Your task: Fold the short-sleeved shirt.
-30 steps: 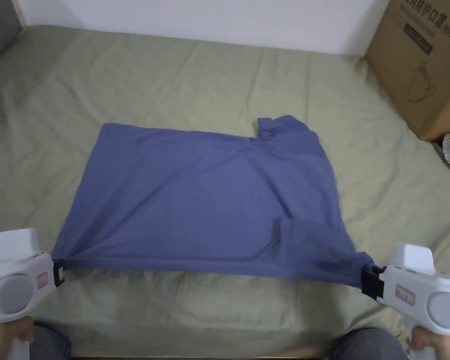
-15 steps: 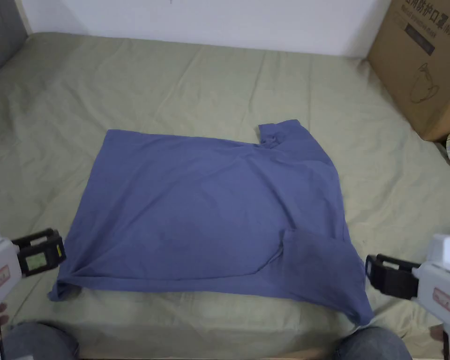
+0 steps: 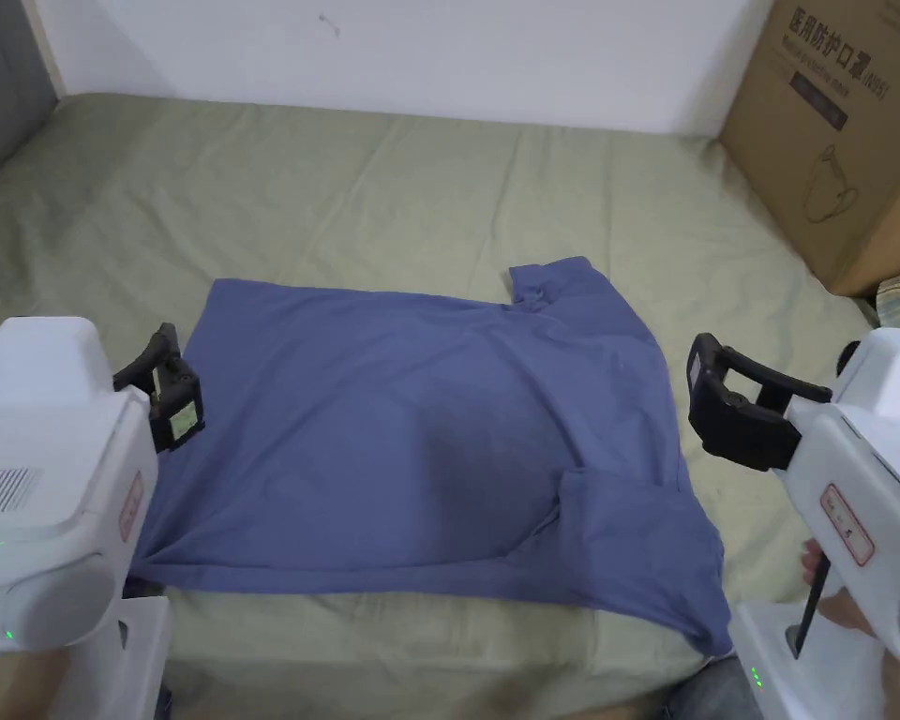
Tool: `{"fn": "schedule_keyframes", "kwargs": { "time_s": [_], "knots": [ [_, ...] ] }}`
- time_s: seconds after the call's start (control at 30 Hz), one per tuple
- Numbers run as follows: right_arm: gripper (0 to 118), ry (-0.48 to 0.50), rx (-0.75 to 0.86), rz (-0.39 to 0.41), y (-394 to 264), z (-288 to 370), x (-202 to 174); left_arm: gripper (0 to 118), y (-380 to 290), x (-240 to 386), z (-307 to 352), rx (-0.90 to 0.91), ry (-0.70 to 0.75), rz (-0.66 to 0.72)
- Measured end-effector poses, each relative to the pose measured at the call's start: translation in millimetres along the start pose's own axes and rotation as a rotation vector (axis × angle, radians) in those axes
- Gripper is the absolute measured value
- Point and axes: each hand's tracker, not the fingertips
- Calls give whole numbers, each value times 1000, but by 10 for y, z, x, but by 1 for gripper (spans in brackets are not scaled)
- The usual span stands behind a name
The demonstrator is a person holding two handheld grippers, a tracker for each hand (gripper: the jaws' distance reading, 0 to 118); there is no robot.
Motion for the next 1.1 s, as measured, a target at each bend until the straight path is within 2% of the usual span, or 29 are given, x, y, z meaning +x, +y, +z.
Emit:
{"fn": "schedule_keyframes", "kwargs": {
  "time_s": [0.03, 0.07, 0.1, 0.13, 0.17, 0.3, 0.53, 0.6, 0.63, 0.7, 0.73, 0.77, 0.83, 0.87, 0.93, 1.1],
  "knots": [
    [87, 7, 3, -9, 2, 1, -15, 32, -1, 9, -4, -5, 1, 1],
    [73, 15, 6, -15, -5, -14, -10, 21, -1, 11, -3, -2, -5, 7],
    [52, 15, 5, -20, -1, -17, -20, 13, 1, 9, 0, -3, -9, 10],
    [21, 11, 4, -25, -4, -21, -30, 3, 1, 10, 5, -4, -8, 14],
    [3, 4, 10, -32, -16, -25, -34, 0, 1, 8, 8, -6, -9, 22],
    [0, 6, 3, -47, -21, -24, -26, 0, 6, -3, -26, -34, -27, 36],
    [0, 10, -14, -18, -52, -73, -4, 0, -14, -129, -127, -87, -39, 59],
    [0, 10, -27, -9, -82, -113, 16, 0, -27, -200, -227, -201, -44, 42],
    [0, 10, -32, -8, -102, -126, 24, 6, -45, -218, -241, -218, -42, 60],
    [0, 9, -49, -7, -139, -144, 39, 9, -124, -314, -357, -329, -28, 56],
    [0, 8, -59, -7, -146, -137, -3, 17, -176, -366, -422, -399, -36, 56],
    [0, 7, -65, -7, -165, -139, -2, 34, -226, -397, -443, -453, -37, 62],
    [0, 6, -85, -5, -202, -154, 1, 80, -373, -484, -544, -556, -41, 68],
    [0, 4, -93, -5, -230, -172, 8, 92, -465, -524, -600, -600, -36, 70],
    [0, 1, -113, -6, -271, -193, 7, 104, -633, -564, -656, -685, -16, 51],
    [0, 3, -149, 5, -313, -223, -38, 104, -1071, -590, -741, -826, 1, -53]
  ]
}}
